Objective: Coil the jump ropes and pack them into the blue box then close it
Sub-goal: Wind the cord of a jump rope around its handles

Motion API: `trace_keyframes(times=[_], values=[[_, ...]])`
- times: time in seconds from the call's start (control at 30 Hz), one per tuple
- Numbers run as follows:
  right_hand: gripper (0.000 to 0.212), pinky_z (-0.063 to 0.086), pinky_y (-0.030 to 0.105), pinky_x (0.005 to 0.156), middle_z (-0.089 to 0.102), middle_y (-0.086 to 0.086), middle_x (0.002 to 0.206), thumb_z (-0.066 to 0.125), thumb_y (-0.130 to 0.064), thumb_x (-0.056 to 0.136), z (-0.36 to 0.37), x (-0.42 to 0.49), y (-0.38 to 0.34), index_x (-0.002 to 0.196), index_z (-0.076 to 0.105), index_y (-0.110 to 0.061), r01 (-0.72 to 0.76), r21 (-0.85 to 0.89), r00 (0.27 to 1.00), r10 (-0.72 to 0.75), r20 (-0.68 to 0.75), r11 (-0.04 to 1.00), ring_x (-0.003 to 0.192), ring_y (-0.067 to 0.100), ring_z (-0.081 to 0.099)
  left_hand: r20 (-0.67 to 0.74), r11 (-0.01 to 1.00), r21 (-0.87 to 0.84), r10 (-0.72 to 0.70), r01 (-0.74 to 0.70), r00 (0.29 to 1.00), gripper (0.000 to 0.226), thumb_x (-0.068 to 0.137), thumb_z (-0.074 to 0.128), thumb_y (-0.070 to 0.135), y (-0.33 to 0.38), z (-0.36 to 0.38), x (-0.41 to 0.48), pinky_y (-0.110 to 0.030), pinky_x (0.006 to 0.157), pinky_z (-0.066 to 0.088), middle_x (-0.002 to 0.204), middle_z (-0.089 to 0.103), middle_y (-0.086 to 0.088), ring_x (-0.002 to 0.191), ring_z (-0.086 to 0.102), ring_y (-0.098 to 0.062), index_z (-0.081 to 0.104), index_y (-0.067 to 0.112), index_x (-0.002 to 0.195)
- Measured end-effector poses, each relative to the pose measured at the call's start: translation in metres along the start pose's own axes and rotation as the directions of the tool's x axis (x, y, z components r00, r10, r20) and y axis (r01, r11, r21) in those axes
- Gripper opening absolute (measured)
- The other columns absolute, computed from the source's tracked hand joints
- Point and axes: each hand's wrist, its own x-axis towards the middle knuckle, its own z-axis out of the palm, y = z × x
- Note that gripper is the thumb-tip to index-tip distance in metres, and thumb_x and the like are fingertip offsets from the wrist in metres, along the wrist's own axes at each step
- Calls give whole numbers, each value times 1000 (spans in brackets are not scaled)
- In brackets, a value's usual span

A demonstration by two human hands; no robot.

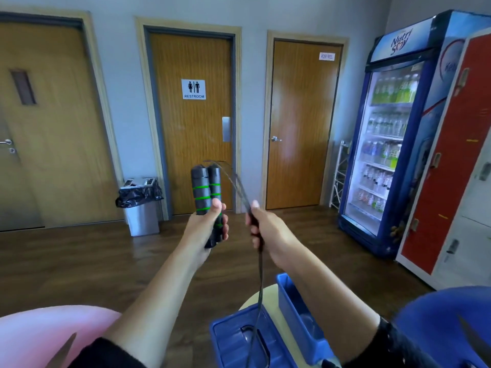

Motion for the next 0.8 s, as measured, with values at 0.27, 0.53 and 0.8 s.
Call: trace_keyframes(times=[0.27,0.53,0.8], values=[[53,42,28,62,48,-5,50,47,-57,92,28,-16,22,58,56,-17,-105,88,960,78,270,991,48,15,49,70,995,-95,-2,8,998,107,10,78,78,11,17,-1,-26,48,48,61,56,-4,47,54,-15,59,9,89],[69,53,34,70,52,0,52,41,-71,85,25,-18,36,54,58,-12,-52,-66,972,66,225,996,51,16,54,125,991,-127,-35,51,992,35,70,78,27,12,22,-11,-26,48,43,65,50,-6,49,47,-18,53,8,85],[56,35,27,57,30,-6,47,28,-60,92,23,-18,102,54,32,-19,-50,28,945,38,325,998,44,13,38,207,987,-114,-91,117,974,27,72,69,23,29,7,-11,-26,49,46,65,52,-4,51,52,-16,51,10,88]])
